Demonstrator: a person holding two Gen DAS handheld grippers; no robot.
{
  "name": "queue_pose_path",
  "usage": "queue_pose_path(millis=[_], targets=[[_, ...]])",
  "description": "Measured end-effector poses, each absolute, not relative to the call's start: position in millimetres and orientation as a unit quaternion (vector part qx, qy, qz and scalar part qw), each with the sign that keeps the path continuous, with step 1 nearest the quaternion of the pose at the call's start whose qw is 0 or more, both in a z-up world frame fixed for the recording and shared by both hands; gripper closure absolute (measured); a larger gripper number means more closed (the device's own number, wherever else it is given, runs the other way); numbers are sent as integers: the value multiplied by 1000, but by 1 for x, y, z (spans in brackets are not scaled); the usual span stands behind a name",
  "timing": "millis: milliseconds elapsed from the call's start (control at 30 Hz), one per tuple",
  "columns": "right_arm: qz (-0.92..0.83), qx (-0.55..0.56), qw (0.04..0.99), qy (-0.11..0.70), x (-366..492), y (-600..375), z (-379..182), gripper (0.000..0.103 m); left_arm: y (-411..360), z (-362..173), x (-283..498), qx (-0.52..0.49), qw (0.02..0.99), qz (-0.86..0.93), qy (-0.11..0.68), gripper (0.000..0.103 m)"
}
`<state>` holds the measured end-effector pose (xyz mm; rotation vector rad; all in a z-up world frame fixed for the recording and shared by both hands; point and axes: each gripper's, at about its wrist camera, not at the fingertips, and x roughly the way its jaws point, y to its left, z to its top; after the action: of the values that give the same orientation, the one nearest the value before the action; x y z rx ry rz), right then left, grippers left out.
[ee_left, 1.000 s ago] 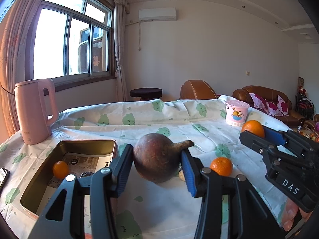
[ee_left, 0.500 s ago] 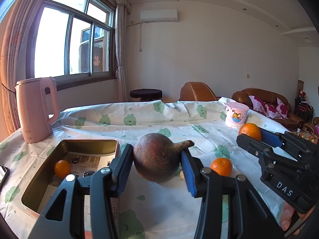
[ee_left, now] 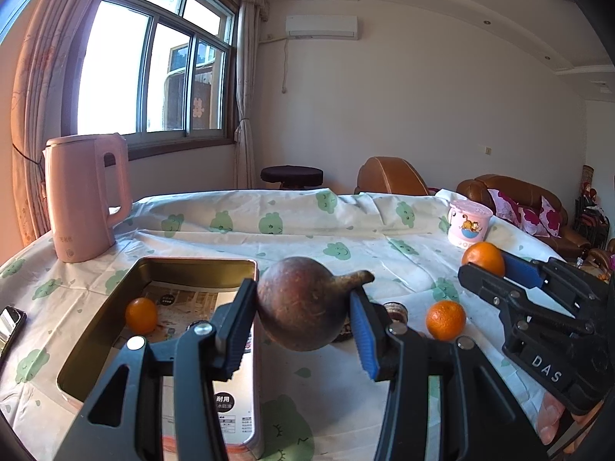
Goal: Organize fruits
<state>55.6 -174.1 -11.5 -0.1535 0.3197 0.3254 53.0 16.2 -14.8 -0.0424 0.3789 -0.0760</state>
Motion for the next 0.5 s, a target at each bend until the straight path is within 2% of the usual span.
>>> queue_pose_path(millis=[500], targets=[[218, -101, 959, 149, 59, -117, 3, 67, 62, -18, 54, -33, 977, 3, 212, 54]])
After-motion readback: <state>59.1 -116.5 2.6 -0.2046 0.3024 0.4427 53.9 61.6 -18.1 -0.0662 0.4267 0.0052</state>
